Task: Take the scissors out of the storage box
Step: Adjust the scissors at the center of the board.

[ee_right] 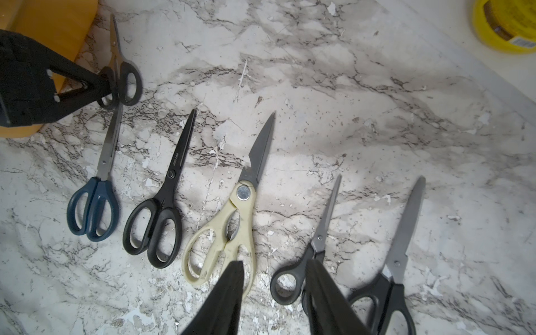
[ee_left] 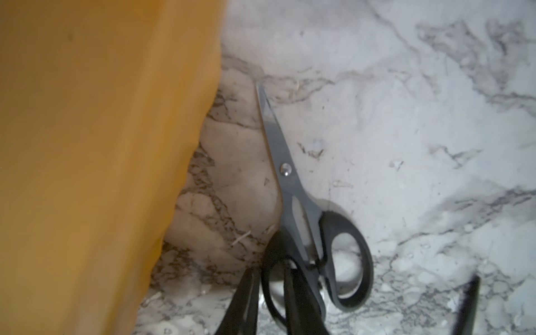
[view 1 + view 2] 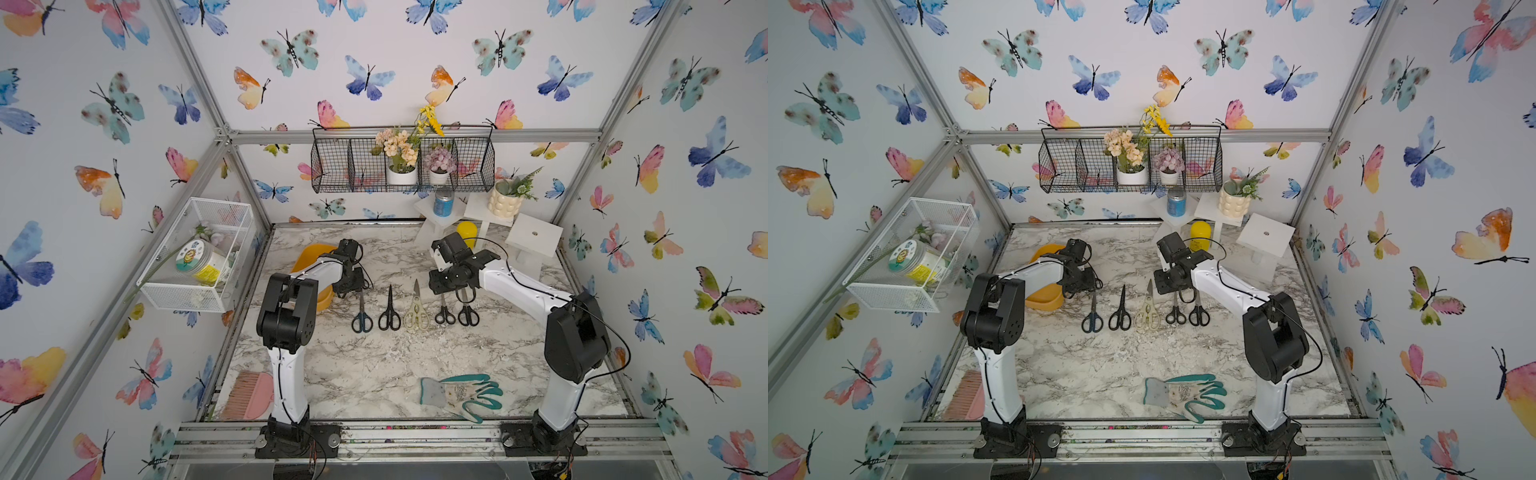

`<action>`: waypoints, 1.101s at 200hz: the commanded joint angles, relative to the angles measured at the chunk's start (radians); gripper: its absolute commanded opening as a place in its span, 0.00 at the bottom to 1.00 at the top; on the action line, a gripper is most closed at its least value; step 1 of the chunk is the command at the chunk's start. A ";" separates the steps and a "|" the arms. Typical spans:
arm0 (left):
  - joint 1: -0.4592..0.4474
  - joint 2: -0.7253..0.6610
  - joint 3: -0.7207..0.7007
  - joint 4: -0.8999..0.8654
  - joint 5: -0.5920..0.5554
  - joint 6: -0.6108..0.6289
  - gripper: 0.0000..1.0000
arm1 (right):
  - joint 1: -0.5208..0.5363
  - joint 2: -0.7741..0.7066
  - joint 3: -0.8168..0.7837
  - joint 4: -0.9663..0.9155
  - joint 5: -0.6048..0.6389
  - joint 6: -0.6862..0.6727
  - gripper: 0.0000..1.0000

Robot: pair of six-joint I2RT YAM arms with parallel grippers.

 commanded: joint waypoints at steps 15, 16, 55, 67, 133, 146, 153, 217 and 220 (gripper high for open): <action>0.023 0.063 -0.003 -0.019 -0.041 -0.014 0.10 | 0.003 -0.025 -0.017 -0.010 0.024 0.006 0.41; 0.024 0.064 -0.005 -0.018 -0.041 -0.015 0.10 | 0.003 -0.025 -0.018 -0.009 0.025 0.006 0.41; 0.065 0.047 -0.045 0.002 -0.037 0.005 0.00 | 0.003 -0.020 -0.011 -0.008 0.022 0.006 0.41; 0.075 0.018 -0.072 0.024 -0.032 0.025 0.00 | 0.003 -0.015 -0.005 -0.007 0.016 0.006 0.41; 0.088 -0.129 -0.113 -0.059 -0.001 0.301 0.00 | 0.003 0.004 0.028 -0.006 -0.007 0.004 0.41; 0.088 -0.153 -0.140 -0.100 0.014 0.353 0.00 | 0.003 0.003 0.028 -0.006 -0.011 0.004 0.41; 0.088 -0.169 -0.161 -0.115 0.009 0.366 0.00 | 0.003 0.003 0.028 -0.007 -0.014 0.004 0.41; 0.069 -0.316 -0.352 -0.196 0.021 0.368 0.00 | 0.003 0.028 0.068 -0.036 -0.044 -0.016 0.41; 0.067 -0.318 -0.358 -0.199 0.021 0.365 0.00 | 0.003 0.029 0.069 -0.037 -0.045 -0.018 0.41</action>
